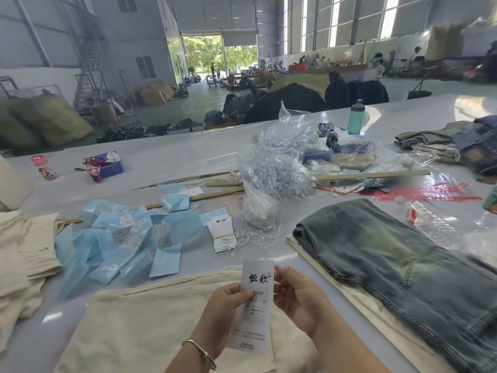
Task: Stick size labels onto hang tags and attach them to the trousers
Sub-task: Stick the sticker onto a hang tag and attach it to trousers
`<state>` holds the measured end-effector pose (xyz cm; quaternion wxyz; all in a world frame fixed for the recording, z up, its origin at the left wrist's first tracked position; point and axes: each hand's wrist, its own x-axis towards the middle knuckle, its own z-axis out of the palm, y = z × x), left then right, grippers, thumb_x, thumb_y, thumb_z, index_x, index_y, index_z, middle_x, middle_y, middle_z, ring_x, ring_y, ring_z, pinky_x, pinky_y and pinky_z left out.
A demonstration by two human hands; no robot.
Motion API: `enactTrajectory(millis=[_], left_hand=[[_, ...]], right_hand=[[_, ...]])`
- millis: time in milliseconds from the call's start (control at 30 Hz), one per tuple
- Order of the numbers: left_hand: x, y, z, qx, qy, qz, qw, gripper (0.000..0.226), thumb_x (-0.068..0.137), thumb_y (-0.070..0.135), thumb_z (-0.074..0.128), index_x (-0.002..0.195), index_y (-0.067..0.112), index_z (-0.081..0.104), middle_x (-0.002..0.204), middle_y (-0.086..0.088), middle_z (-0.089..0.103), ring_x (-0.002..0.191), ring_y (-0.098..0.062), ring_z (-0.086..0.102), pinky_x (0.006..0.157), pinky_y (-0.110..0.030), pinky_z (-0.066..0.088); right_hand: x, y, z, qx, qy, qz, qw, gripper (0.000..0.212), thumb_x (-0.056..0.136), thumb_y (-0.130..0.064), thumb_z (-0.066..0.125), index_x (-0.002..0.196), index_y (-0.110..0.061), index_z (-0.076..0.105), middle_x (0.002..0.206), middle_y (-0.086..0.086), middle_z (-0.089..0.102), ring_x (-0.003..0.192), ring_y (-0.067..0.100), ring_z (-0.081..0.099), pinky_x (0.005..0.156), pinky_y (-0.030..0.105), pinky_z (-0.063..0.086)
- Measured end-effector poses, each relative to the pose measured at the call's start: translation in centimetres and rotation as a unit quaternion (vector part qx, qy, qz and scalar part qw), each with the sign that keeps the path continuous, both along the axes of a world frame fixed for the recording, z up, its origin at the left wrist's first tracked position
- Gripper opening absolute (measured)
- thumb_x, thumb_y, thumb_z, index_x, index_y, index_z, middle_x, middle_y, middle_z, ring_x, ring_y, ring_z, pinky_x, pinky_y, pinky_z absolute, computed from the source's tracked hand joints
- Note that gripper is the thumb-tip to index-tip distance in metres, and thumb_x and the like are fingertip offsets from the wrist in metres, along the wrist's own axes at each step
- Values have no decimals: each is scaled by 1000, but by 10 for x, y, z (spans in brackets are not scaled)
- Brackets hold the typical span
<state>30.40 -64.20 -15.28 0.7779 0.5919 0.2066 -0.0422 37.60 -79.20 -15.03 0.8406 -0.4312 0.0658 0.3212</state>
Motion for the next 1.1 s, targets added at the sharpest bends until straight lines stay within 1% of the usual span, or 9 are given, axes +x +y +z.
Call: enactTrajectory(millis=[67, 200, 433, 567, 667, 767, 867, 1000, 1100], left_hand=[[-1, -3, 0, 2, -14, -4, 1000, 22, 77, 12, 69, 95, 2, 76, 93, -20, 72, 72, -28, 67, 63, -34, 55], [-3, -5, 2, 64, -54, 10, 996, 29, 68, 22, 81, 94, 10, 77, 96, -17, 74, 78, -27, 68, 68, -36, 55], [-5, 4, 3, 183, -114, 31, 976, 36, 61, 20, 81, 94, 14, 70, 89, -9, 75, 76, -21, 69, 68, -36, 56], [-7, 0, 6, 244, -145, 30, 958, 26, 73, 25, 69, 99, 22, 68, 83, -5, 75, 71, -22, 70, 62, -34, 55], [-6, -3, 8, 277, -157, 25, 948, 13, 87, 27, 61, 97, 26, 70, 79, -2, 75, 69, -22, 71, 63, -40, 55], [-7, -5, 11, 319, -170, 18, 932, 16, 96, 20, 58, 96, 31, 70, 75, 2, 75, 67, -16, 71, 61, -34, 54], [-7, -7, 16, 340, -180, 12, 923, 17, 89, 34, 54, 95, 36, 71, 73, 4, 74, 68, -15, 70, 65, -39, 55], [-7, -9, 16, 355, -193, 10, 915, 17, 90, 35, 55, 93, 39, 71, 71, 0, 72, 66, -20, 68, 64, -40, 53], [-6, -9, 14, 380, -205, 0, 902, 18, 97, 24, 58, 93, 35, 72, 72, 5, 72, 66, -11, 66, 59, -24, 49]], right_hand=[[-3, 2, 2, 46, 23, -26, 998, 11, 74, -11, 69, 76, -6, 59, 67, 10, 63, 49, 14, 52, 50, 23, 47], [-1, -3, 5, 7, -8, -75, 997, 14, 76, -8, 70, 72, -7, 57, 59, 7, 57, 45, 10, 46, 41, 17, 42], [-5, -12, 23, -72, -186, -45, 979, 22, 85, 0, 65, 105, 2, 57, 77, 19, 71, 60, 22, 65, 53, 22, 50], [-12, -9, 34, -157, -271, -34, 949, 4, 83, 2, 69, 86, 1, 67, 72, 19, 72, 57, 24, 68, 51, 22, 50], [-17, -6, 35, -239, -334, -41, 911, 13, 81, -1, 71, 71, -8, 70, 59, 9, 69, 48, 14, 59, 48, 22, 45], [-18, -4, 32, -390, -426, -48, 815, 15, 78, -14, 73, 65, -19, 69, 51, -6, 60, 49, 5, 48, 53, 26, 41], [-20, -2, 30, -475, -453, -50, 753, 20, 76, -23, 71, 59, -29, 62, 46, -13, 49, 49, 6, 42, 51, 23, 34], [-20, -1, 29, -500, -440, -50, 744, 19, 76, -25, 69, 60, -28, 61, 47, -9, 47, 51, 8, 42, 48, 20, 29], [-20, -1, 30, -507, -435, -52, 742, 14, 77, -24, 68, 64, -25, 64, 51, -8, 48, 55, 9, 43, 53, 25, 33]])
